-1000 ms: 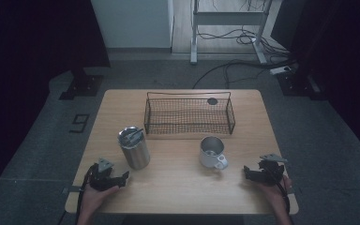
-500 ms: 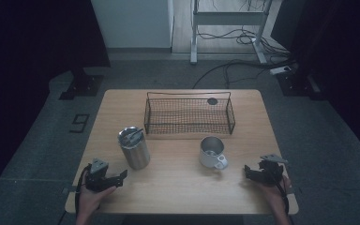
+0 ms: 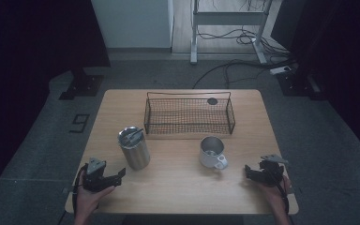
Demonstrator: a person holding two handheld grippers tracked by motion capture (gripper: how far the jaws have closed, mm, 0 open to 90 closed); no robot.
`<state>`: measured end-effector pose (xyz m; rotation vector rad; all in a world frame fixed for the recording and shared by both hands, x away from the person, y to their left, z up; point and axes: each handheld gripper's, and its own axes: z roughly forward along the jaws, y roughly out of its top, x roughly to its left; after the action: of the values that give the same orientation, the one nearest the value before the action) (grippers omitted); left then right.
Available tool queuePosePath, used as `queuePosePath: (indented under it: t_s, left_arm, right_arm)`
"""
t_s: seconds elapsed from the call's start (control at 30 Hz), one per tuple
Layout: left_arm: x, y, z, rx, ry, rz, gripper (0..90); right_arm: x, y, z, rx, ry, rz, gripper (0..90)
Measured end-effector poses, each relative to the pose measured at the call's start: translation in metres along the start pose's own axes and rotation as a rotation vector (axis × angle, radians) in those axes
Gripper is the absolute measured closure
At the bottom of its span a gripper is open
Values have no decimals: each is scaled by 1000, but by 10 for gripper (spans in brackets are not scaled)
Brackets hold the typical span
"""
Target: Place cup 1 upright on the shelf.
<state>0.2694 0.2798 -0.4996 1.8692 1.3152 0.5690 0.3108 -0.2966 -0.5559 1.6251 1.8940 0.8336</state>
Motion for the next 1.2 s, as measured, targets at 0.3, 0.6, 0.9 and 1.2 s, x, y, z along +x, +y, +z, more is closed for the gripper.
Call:
queuePosePath:
  t_s: [0.3,0.6,0.9,1.2]
  left_arm:
    - [-9,13,-11,-32,-13,11,117]
    - [-12,22,-14,-67,-38,35,104]
    - [-21,32,-9,-69,-77,57,69]
    - [-23,43,-4,-71,-112,45,33]
  right_arm:
    - [0,0,0,0,0,0,80]
    - [0,0,0,-1,-1,0,82]
    - [0,0,-1,-4,5,-4,95]
    - [0,0,-1,-4,6,-5,97]
